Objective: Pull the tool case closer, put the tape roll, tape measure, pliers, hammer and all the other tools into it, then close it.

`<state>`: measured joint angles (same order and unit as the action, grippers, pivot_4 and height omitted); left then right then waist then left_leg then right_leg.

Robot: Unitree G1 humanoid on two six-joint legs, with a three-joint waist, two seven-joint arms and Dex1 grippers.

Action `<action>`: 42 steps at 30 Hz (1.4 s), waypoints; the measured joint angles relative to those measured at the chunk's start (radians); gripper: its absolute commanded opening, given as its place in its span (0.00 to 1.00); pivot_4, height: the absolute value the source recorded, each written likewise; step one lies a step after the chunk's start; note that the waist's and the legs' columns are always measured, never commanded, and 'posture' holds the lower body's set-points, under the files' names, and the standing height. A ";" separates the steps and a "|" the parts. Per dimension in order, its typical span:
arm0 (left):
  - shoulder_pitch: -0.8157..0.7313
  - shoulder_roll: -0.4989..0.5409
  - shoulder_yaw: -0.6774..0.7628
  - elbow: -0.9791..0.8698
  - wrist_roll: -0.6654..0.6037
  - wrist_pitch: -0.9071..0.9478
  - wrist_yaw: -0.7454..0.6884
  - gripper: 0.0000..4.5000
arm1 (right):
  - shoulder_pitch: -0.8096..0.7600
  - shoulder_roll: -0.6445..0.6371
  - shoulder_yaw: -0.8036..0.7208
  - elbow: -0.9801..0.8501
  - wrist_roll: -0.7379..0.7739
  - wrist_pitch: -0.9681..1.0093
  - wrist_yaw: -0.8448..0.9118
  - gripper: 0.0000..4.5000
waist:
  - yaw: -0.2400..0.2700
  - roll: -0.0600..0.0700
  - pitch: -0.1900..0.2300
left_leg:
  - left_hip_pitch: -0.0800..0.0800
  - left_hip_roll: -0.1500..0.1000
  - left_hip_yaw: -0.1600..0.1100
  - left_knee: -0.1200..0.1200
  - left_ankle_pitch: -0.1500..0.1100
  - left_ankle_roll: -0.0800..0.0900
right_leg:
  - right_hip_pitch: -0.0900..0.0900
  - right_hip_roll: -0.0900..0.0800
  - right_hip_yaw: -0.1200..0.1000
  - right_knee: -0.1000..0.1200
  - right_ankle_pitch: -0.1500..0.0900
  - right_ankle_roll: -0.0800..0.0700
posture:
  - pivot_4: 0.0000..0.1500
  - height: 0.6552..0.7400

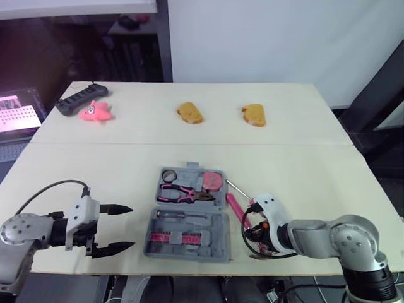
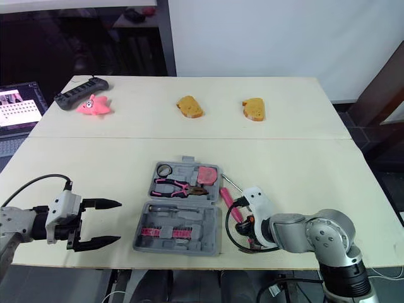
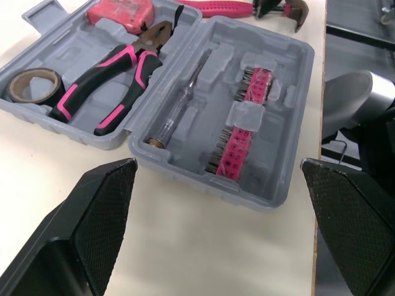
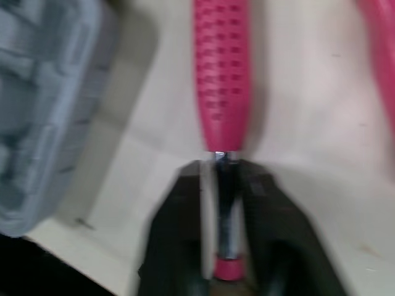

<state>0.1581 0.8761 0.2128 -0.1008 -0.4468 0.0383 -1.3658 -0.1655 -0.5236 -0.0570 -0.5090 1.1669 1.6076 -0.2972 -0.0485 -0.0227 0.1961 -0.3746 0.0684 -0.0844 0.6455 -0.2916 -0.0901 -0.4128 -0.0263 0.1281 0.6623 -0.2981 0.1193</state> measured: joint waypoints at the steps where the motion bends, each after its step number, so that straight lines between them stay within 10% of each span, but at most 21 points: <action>1: -0.001 0.000 0.000 0.000 0.000 0.001 0.001 1.00 | 0.002 0.007 0.000 -0.009 0.001 0.000 0.000 0.61 | -0.001 0.000 0.000 | 0.000 0.000 0.000 0.000 0.000 0.000 | 0.000 0.000 0.000 -0.001 0.000 0.000 | 1.00 1.00; 5: -0.001 0.000 0.001 -0.003 -0.001 0.002 0.001 1.00 | 0.042 0.033 -0.024 -0.093 -0.014 -0.001 0.001 0.99 | 0.001 0.001 0.001 | -0.001 0.000 0.000 0.000 0.000 0.000 | 0.000 0.000 0.000 -0.001 0.000 0.000 | 1.00 1.00; 14: -0.001 0.005 0.004 -0.008 -0.009 0.022 0.000 1.00 | 0.369 -0.171 0.076 -0.378 -0.349 -0.370 0.149 0.99 | 0.001 0.001 0.001 | -0.002 0.000 0.000 -0.002 0.000 0.000 | -0.002 0.000 0.000 -0.003 0.000 0.000 | 1.00 1.00; 33: -0.057 0.007 -0.009 0.007 -0.012 0.041 -0.009 1.00 | 0.567 -0.023 0.254 -0.134 -0.850 -0.942 0.366 0.99 | 0.004 0.001 0.000 | -0.001 0.000 0.001 -0.001 0.000 0.000 | 0.001 -0.001 0.000 -0.004 0.000 0.000 | 1.00 1.00; 42: -0.055 0.008 -0.009 0.007 -0.012 0.044 -0.009 1.00 | 0.578 -0.013 0.231 -0.128 -0.886 -0.935 0.421 0.14 | 0.004 -0.003 -0.002 | 0.001 0.000 0.001 -0.001 0.000 0.000 | 0.002 -0.001 0.000 -0.004 0.000 0.000 | 1.00 1.00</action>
<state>0.1036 0.8846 0.2036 -0.0940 -0.4588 0.0818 -1.3743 0.4129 -0.5365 0.1736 -0.6368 0.2806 0.6724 0.1242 -0.0441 -0.0254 0.1944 -0.3739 0.0684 -0.0838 0.6445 -0.2916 -0.0902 -0.4107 -0.0269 0.1284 0.6587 -0.2986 0.1194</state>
